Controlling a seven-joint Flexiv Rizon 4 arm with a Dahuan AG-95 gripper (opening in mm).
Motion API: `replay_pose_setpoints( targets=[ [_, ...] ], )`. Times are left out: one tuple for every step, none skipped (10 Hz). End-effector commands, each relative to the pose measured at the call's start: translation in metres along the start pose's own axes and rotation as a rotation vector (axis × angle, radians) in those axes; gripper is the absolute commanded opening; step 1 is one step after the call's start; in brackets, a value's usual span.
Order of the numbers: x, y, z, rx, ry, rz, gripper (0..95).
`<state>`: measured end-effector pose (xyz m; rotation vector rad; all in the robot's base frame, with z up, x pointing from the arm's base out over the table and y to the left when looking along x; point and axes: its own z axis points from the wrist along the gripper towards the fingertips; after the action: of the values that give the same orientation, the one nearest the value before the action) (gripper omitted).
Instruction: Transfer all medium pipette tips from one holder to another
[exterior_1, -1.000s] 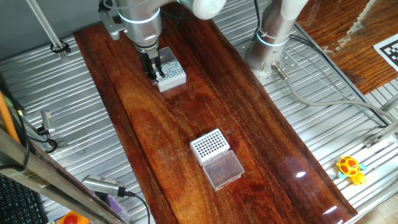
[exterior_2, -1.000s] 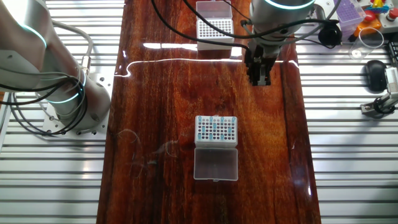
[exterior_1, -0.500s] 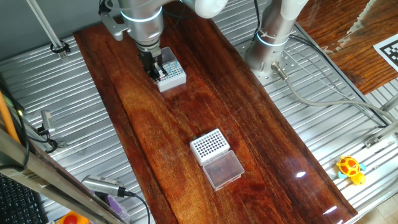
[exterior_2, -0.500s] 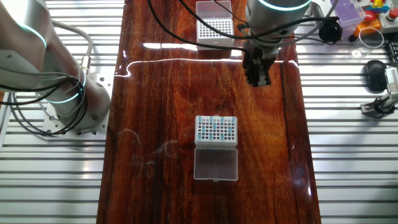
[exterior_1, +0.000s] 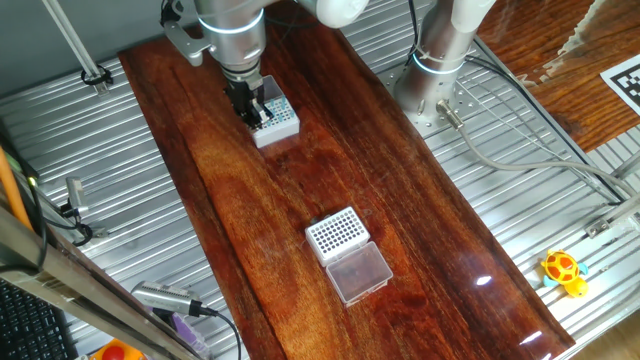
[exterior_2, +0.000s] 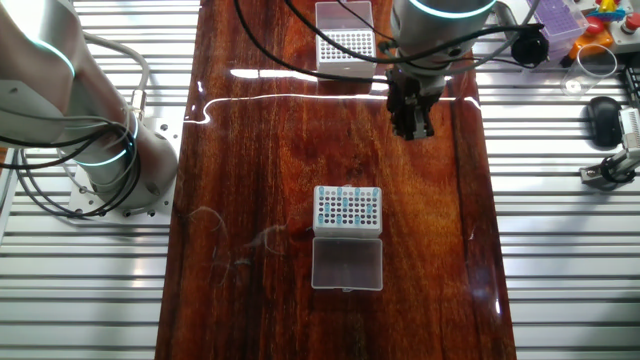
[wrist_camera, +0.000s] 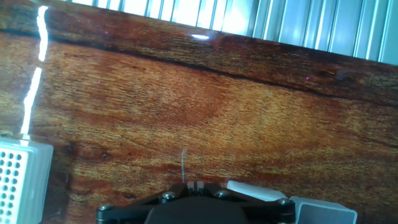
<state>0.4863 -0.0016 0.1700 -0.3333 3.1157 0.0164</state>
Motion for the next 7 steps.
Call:
replay_pose_setpoints(
  targets=[
    [-0.0009, -0.0002, 0.0007, 0.000, -0.004, -0.004, 0.0],
    [-0.0009, -0.0002, 0.0007, 0.010, -0.006, -0.064, 0.0],
    [-0.0009, -0.0002, 0.0007, 0.006, -0.012, -0.087, 0.0],
    [-0.0009, -0.0002, 0.0007, -0.002, -0.011, -0.096, 0.0],
    [-0.0009, -0.0002, 0.0007, -0.003, -0.007, -0.109, 0.0],
    [-0.0009, -0.0002, 0.0007, -0.002, -0.004, -0.125, 0.0],
    [-0.0009, -0.0002, 0.0007, -0.003, -0.006, -0.139, 0.0]
  ],
)
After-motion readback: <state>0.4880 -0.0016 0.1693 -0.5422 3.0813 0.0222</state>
